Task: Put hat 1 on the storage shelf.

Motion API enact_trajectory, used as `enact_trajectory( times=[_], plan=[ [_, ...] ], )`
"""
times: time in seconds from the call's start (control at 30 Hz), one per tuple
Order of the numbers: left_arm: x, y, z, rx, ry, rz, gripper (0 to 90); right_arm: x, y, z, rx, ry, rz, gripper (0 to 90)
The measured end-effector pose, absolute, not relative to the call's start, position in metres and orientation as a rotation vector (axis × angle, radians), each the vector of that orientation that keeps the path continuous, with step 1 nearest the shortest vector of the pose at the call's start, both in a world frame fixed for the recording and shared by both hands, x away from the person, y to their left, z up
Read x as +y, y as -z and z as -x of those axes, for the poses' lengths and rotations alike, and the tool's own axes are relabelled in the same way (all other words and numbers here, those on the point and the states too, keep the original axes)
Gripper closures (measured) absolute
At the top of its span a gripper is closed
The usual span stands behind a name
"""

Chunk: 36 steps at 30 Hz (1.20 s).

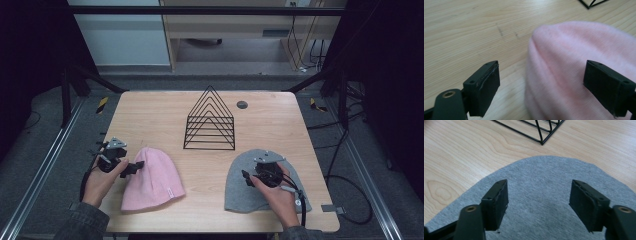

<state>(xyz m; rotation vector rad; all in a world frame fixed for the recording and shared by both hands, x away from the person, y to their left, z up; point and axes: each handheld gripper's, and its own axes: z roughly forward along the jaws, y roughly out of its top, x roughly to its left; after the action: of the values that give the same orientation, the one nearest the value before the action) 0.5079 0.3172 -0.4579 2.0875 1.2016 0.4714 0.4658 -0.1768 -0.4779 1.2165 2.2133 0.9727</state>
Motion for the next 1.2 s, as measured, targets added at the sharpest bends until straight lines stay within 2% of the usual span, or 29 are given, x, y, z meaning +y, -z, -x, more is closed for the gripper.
enact_trajectory(
  times=[0.07, 0.1, 0.3, 0.63, 0.93, 1.2],
  plan=[
    [0.321, 0.456, -0.508, 1.209, -0.454, -2.059, 14.9, -0.177, 0.478, -0.465, 2.223, -0.959, -1.209, 35.2],
    [0.328, 0.454, -0.510, 1.211, -0.414, -1.983, 15.6, -0.178, 0.479, -0.464, 2.225, -0.949, -1.201, 36.9],
    [0.328, 0.455, -0.509, 1.225, -0.407, -2.025, 18.1, -0.180, 0.480, -0.465, 2.207, -0.963, -1.191, 41.9],
    [0.317, 0.463, -0.513, 1.234, -0.445, -2.142, 34.8, -0.179, 0.479, -0.466, 2.208, -0.977, -1.249, 38.0],
    [0.308, 0.476, -0.522, 1.207, -0.382, -2.206, 36.1, -0.176, 0.481, -0.466, 2.235, -0.975, -1.244, 36.9],
    [0.303, 0.480, -0.525, 1.158, -0.336, -2.252, 52.7, -0.171, 0.481, -0.467, 2.269, -0.974, -1.221, 35.9]
  ],
)
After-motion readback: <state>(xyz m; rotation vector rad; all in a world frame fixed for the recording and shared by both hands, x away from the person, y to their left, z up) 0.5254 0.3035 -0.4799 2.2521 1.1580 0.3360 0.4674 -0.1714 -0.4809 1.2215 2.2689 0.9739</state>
